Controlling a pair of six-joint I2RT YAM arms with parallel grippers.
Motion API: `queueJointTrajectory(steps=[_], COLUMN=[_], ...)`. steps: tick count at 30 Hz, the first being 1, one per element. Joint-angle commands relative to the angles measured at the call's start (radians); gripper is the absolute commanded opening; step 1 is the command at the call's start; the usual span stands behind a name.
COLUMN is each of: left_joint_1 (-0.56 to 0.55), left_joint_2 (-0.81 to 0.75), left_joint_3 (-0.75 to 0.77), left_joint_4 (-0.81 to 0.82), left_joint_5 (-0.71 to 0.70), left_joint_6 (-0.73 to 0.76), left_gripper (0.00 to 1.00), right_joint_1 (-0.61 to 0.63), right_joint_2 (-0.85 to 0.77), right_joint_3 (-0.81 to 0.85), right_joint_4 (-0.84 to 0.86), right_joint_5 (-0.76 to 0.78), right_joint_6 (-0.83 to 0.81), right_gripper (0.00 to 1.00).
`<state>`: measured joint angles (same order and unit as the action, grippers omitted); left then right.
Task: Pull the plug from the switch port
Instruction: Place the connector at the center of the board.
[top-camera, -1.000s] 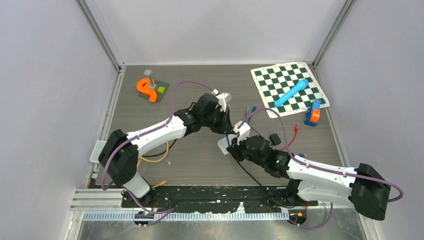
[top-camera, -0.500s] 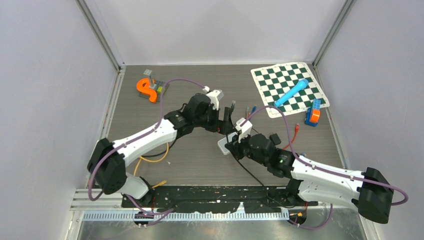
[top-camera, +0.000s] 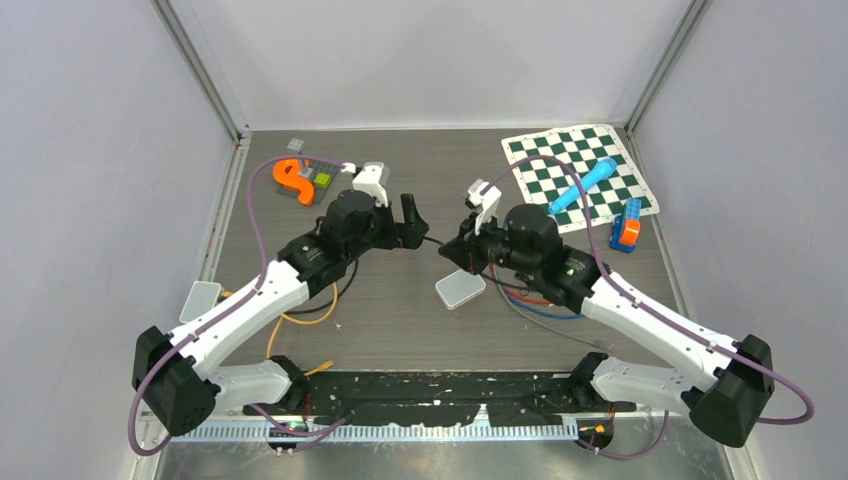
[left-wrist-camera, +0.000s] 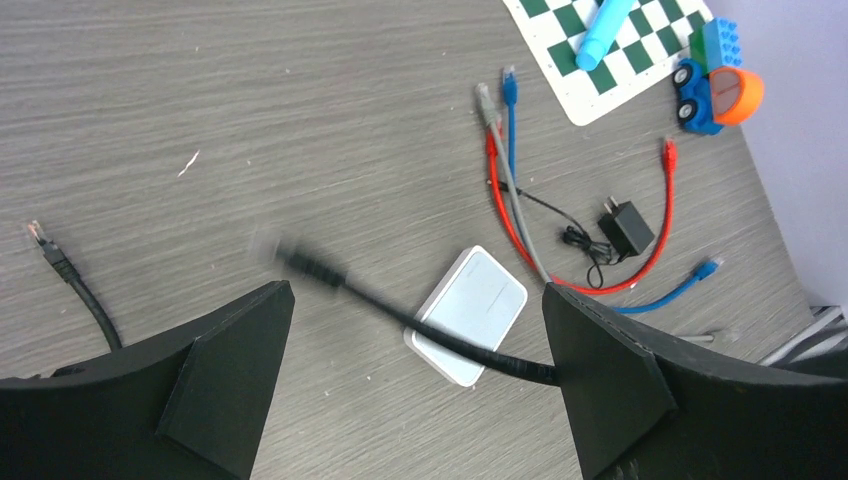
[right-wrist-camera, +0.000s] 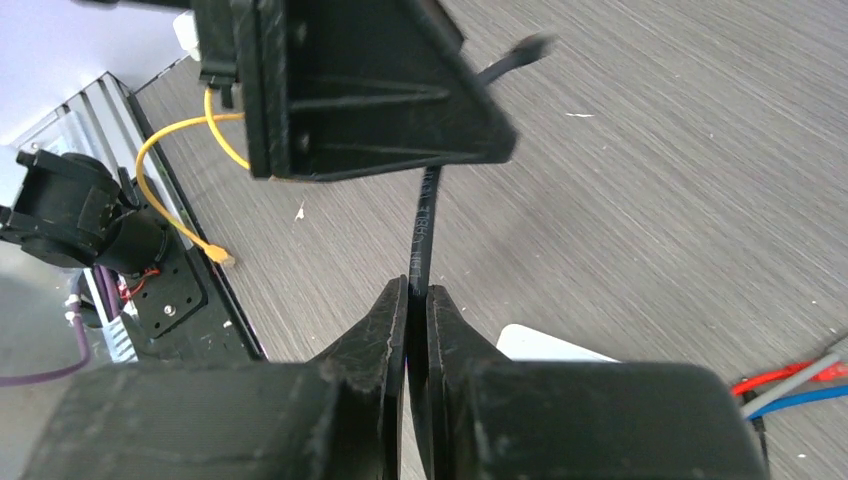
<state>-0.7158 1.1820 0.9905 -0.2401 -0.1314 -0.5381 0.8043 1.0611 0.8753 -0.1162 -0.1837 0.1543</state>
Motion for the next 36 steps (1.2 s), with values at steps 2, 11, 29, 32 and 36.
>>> queueJointTrajectory(steps=[2,11,29,32,36], left_joint_1=[-0.002,-0.002,-0.003,-0.002,-0.002], left_joint_2=[0.022,0.111,0.198,0.214,0.229], left_joint_3=[-0.043,-0.015,-0.02,-0.018,-0.036], left_joint_4=[-0.056,-0.056,-0.064,-0.065,-0.044], left_joint_5=[0.001,0.064,0.127,0.127,0.186], left_joint_6=[0.038,0.034,0.037,0.036,0.016], left_gripper=[1.0,1.0,1.0,1.0,1.0], right_joint_1=[-0.188,-0.379,-0.388,-0.388,-0.386], right_joint_2=[0.01,-0.053,0.002,0.042,0.092], right_joint_3=[0.078,-0.116,-0.34,-0.341,-0.337], right_joint_4=[-0.12,-0.074,0.159,0.17,0.21], right_joint_5=[-0.19,-0.154,0.21,0.255,0.288], right_joint_6=[-0.055,0.044,0.361,0.362,0.382], right_gripper=[0.05,0.05,0.05,0.06,0.07])
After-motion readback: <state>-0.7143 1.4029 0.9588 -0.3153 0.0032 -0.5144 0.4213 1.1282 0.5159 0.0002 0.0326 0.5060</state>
